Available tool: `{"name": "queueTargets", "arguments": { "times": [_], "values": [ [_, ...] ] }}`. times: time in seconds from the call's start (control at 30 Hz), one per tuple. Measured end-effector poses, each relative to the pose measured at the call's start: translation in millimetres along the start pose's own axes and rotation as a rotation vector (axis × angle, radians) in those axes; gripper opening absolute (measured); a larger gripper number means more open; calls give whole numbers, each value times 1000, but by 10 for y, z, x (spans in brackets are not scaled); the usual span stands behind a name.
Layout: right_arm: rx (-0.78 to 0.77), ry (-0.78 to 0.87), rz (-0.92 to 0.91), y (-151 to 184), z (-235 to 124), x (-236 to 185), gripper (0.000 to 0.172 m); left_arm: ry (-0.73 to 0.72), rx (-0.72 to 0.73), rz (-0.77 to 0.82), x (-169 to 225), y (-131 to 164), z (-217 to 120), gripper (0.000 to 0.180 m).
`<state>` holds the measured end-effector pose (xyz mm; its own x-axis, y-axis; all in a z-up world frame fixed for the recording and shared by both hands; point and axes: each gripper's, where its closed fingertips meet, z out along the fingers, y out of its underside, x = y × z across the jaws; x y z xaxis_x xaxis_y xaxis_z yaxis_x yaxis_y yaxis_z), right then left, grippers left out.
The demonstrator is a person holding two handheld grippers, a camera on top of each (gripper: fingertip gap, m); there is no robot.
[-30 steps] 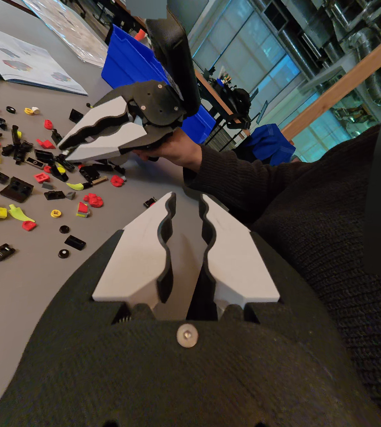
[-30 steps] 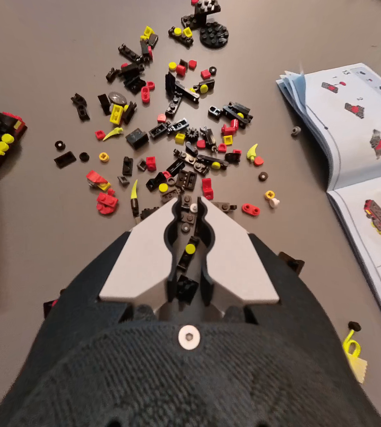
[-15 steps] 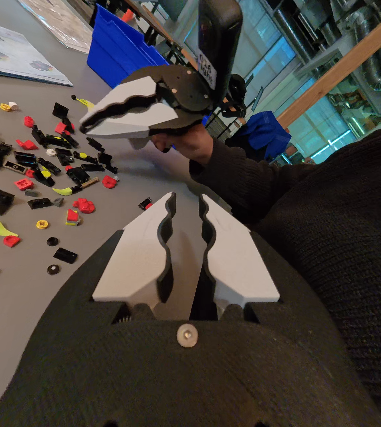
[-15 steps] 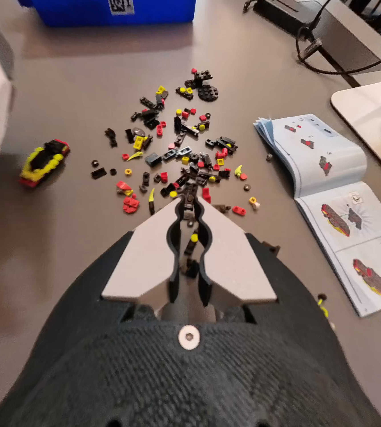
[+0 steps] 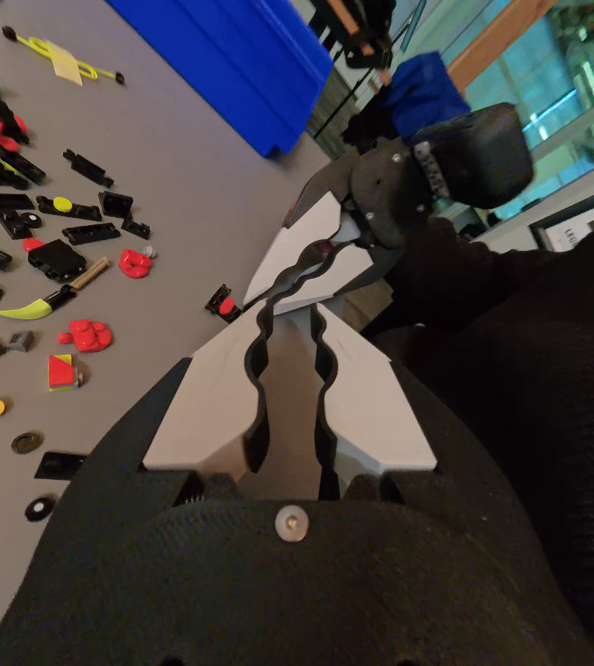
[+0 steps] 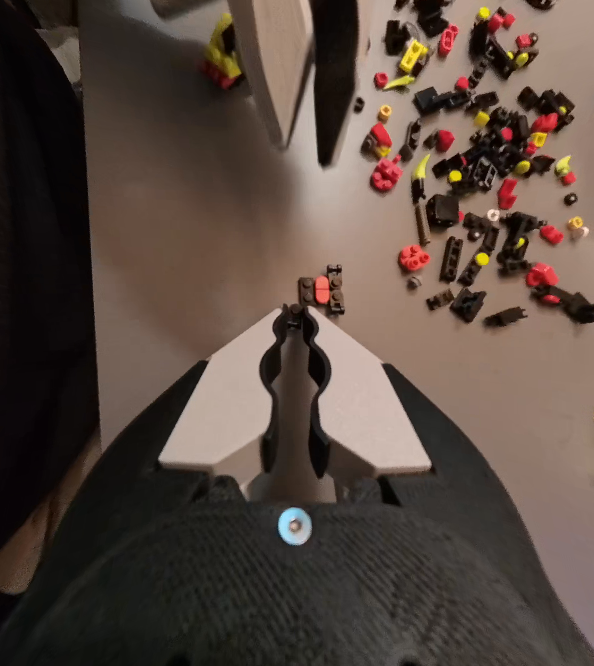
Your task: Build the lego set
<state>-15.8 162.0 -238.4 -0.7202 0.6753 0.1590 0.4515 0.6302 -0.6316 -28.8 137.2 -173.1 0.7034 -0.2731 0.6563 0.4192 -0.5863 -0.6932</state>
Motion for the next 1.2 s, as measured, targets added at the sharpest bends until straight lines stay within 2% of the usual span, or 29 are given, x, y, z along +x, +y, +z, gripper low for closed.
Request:
{"name": "queueTargets", "arguments": {
  "times": [0.17, 0.23, 0.33, 0.5, 0.63, 0.77, 0.8, 0.9, 1.0, 1.2],
  "values": [
    [8, -5, 33, 51, -26, -23, 6, -116, -107, 40, -193, 129, 131, 26],
    [13, -1, 52, 81, -50, -8, 7, -119, -111, 47, -198, 125, 148, 26],
    [21, 7, 69, 93, -75, 23, 22, -103, -109, 29, -191, 121, 163, 26],
    [58, 15, 107, 70, -143, 96, 24, -102, -100, 16, -195, 116, 142, 26],
    [160, 33, 176, -77, -220, 236, 24, -107, -67, 3, -198, 65, 108, 26],
    [308, 99, 296, -303, -254, 586, 28, -124, -19, -15, -202, 18, 38, 29],
    [330, 112, 337, -328, -233, 698, 32, -134, -9, -10, -206, 6, 16, 31],
    [352, 97, 434, -383, -85, 982, 26, -144, 26, -10, -202, -44, -45, 33],
    [360, 74, 465, -530, 95, 1232, 24, -132, 51, -25, -193, -83, -87, 34],
    [204, 68, 386, -572, 510, 1425, 11, -121, 45, -30, -168, -57, -107, 34]
  ]
}}
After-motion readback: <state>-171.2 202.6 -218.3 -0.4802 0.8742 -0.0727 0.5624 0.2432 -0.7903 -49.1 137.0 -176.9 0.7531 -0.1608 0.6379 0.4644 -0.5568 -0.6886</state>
